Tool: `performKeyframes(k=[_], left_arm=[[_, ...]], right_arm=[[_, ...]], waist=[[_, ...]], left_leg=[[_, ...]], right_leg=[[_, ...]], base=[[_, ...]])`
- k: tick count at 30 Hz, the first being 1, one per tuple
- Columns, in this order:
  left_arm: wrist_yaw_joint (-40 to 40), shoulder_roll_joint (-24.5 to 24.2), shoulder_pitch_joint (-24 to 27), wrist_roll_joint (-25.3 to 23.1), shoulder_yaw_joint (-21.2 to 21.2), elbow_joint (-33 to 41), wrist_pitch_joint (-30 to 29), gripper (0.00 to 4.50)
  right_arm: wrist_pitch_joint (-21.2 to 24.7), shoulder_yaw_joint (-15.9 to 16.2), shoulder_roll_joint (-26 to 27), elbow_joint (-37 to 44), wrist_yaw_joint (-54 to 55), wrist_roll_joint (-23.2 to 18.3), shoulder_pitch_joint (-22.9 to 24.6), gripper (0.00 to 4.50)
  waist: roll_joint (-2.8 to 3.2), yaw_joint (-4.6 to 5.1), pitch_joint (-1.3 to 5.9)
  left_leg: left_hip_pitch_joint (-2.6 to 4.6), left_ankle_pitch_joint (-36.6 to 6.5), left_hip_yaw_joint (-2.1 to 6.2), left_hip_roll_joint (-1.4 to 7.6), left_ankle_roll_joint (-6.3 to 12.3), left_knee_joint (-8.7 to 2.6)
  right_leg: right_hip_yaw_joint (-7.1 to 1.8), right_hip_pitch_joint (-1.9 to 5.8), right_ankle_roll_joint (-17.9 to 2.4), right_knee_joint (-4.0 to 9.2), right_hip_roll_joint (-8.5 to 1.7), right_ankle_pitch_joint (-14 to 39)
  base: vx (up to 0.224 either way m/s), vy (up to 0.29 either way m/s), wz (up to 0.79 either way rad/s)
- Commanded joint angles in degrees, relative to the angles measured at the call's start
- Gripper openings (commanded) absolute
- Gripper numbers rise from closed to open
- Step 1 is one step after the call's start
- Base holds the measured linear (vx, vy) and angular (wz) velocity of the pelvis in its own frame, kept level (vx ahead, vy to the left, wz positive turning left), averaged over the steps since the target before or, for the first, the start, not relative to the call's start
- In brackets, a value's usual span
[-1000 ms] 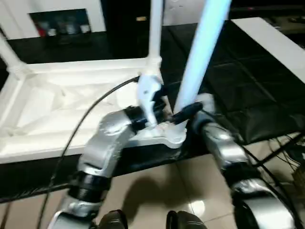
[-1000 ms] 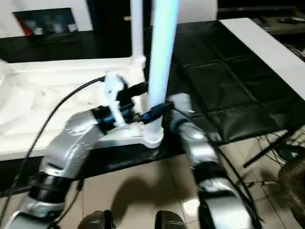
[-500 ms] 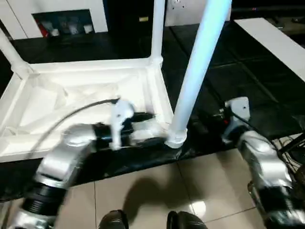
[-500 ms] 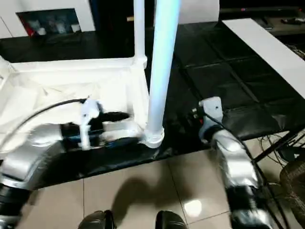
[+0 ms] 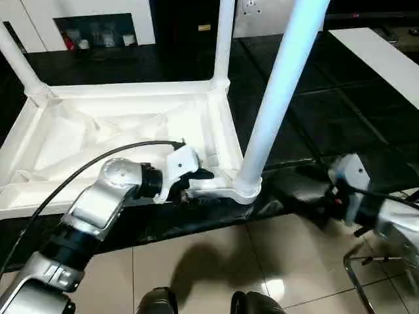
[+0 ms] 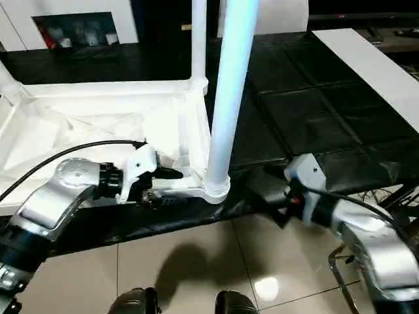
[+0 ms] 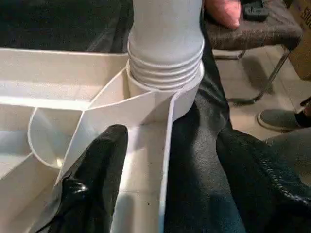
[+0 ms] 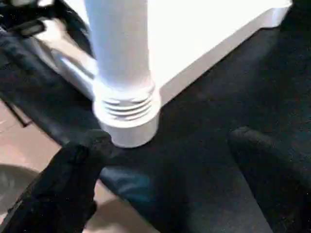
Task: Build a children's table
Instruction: Rotate table base, then rotate leg to tighten
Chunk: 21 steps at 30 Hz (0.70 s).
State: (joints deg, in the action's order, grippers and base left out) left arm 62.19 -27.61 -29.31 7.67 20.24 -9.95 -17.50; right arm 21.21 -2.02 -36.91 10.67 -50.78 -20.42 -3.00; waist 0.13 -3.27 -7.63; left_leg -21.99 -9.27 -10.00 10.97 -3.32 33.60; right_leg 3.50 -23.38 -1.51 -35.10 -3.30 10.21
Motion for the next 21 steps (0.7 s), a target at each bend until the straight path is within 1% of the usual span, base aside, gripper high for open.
performKeyframes(k=[1,2,3,5,6,7,8,9,10,13,14,15,18,19,21], left_arm=[[-0.51,-0.13,-0.68,-1.16,0.77,-0.60,-1.16,2.91],[-0.89,-0.05,-0.97,-1.54,0.87,-1.18,-1.33,2.86],[-1.09,0.01,-1.10,-1.67,0.85,-1.44,-1.43,2.74],[-2.67,0.52,-2.21,-2.50,0.51,-3.71,-2.39,2.53],[-2.67,0.52,-2.21,-2.50,0.51,-3.71,-2.39,2.53],[-2.95,0.69,-2.56,-2.83,0.40,-4.47,-2.45,2.40],[-2.92,0.63,-3.01,-3.25,0.45,-5.44,-2.55,2.40],[-2.86,0.55,-3.29,-3.55,0.50,-6.03,-2.62,2.23],[-2.11,0.31,-3.52,-3.40,0.45,-6.33,-2.93,2.18],[-1.21,0.17,-3.55,-2.97,0.35,-6.10,-3.14,1.98],[-0.55,0.06,-3.56,-2.73,0.50,-5.92,-3.33,1.98],[0.01,-0.04,-3.54,-2.47,0.65,-5.64,-3.73,1.80],[1.71,-0.62,-3.28,-2.08,1.27,-4.84,-4.76,1.67],[2.01,-0.95,-3.13,-2.28,1.43,-4.67,-4.83,1.59],[1.91,-0.82,-3.09,-2.53,1.10,-4.91,-4.57,1.39]], right_arm=[[1.11,-0.07,-1.12,2.26,-1.23,-0.77,0.87,4.50],[1.44,-0.03,-1.34,2.79,-1.57,-0.93,1.14,4.50],[1.56,-0.01,-1.36,2.93,-1.63,-0.99,1.20,4.50],[2.61,0.24,-1.35,4.15,-1.77,-1.33,1.53,4.50],[2.61,0.24,-1.35,4.15,-1.77,-1.33,1.53,4.50],[3.02,0.37,-1.46,4.58,-1.65,-1.54,1.63,4.50],[3.33,0.58,-1.59,4.97,-1.55,-1.76,1.67,4.50],[3.48,0.73,-1.68,5.18,-1.49,-1.89,1.69,4.50],[3.55,0.88,-1.71,5.23,-1.50,-1.88,1.62,4.50],[3.54,0.89,-1.65,5.07,-1.56,-1.73,1.55,4.50],[3.60,0.91,-1.66,5.07,-1.67,-1.66,1.57,4.50],[3.57,0.94,-1.66,5.07,-1.74,-1.56,1.59,4.50],[3.73,1.08,-1.67,5.28,-1.88,-1.43,1.72,4.50],[3.78,1.19,-1.69,5.34,-1.76,-1.44,1.67,4.50],[3.92,1.24,-1.74,5.49,-1.60,-1.62,1.69,4.50]], waist=[[-0.45,-0.38,5.17],[-0.41,-0.35,5.16],[-0.34,-0.45,5.20],[-0.46,-0.46,5.20],[-0.41,-0.53,5.26],[-0.41,-0.53,5.28],[-0.51,-0.55,5.32],[-0.40,-0.62,5.31],[-0.44,-0.62,5.35],[-0.47,-0.63,5.33],[-0.61,-0.62,5.38],[-0.53,-0.65,5.39],[-0.50,-0.65,5.40],[-0.42,-0.64,5.37],[-0.44,-0.62,5.37]], left_leg=[[0.87,-10.08,0.52,1.98,3.92,-3.25],[0.75,-9.78,0.56,1.96,3.99,-3.27],[0.83,-9.59,0.51,1.94,4.12,-3.20],[0.77,-9.36,0.54,1.86,4.23,-3.18],[0.80,-9.31,0.60,1.92,4.20,-3.18],[0.76,-9.20,0.59,1.93,4.19,-3.15],[0.79,-9.20,0.55,1.90,4.23,-3.12],[0.82,-9.16,0.59,1.91,4.24,-3.13],[0.75,-8.97,0.60,1.89,4.25,-3.13],[0.70,-9.15,0.61,1.90,4.09,-3.13],[0.69,-9.09,0.58,1.88,4.10,-3.09],[0.70,-8.92,0.59,1.87,4.10,-3.09],[0.66,-8.59,0.60,1.88,4.24,-3.07],[0.71,-8.62,0.62,1.89,4.27,-3.10],[0.73,-8.77,0.62,1.92,4.26,-3.08]], right_leg=[[-2.99,3.17,-10.19,4.81,-4.44,15.29],[-2.96,3.24,-10.34,4.75,-4.45,15.06],[-2.92,3.13,-10.52,4.76,-4.35,14.70],[-2.82,3.16,-10.40,4.70,-4.27,14.67],[-2.82,3.20,-10.43,4.70,-4.40,14.71],[-2.83,3.21,-10.63,4.70,-4.44,14.43],[-2.83,3.23,-10.63,4.76,-4.41,14.40],[-2.80,3.21,-10.57,4.71,-4.39,14.45],[-2.82,3.29,-10.51,4.69,-4.41,14.07],[-2.80,3.28,-10.60,4.71,-4.56,14.77],[-2.80,3.31,-10.55,4.71,-4.52,14.73],[-2.78,3.31,-10.53,4.66,-4.55,14.80],[-2.80,3.32,-10.75,4.57,-4.54,14.18],[-2.77,3.26,-10.82,4.58,-4.49,14.11],[-2.78,3.27,-11.00,4.56,-4.51,13.81]], base=[[0.000,0.000,0.00],[0.000,0.000,0.00],[0.000,0.000,0.00],[0.000,0.000,0.00],[0.000,0.000,0.00],[0.000,0.000,0.00],[0.000,0.000,0.00],[0.000,0.000,0.00],[0.000,0.000,0.00],[0.000,0.000,0.00],[0.000,0.000,0.00],[0.000,0.000,0.00],[0.000,0.000,0.00],[0.000,0.000,0.00],[0.000,0.000,0.00]])
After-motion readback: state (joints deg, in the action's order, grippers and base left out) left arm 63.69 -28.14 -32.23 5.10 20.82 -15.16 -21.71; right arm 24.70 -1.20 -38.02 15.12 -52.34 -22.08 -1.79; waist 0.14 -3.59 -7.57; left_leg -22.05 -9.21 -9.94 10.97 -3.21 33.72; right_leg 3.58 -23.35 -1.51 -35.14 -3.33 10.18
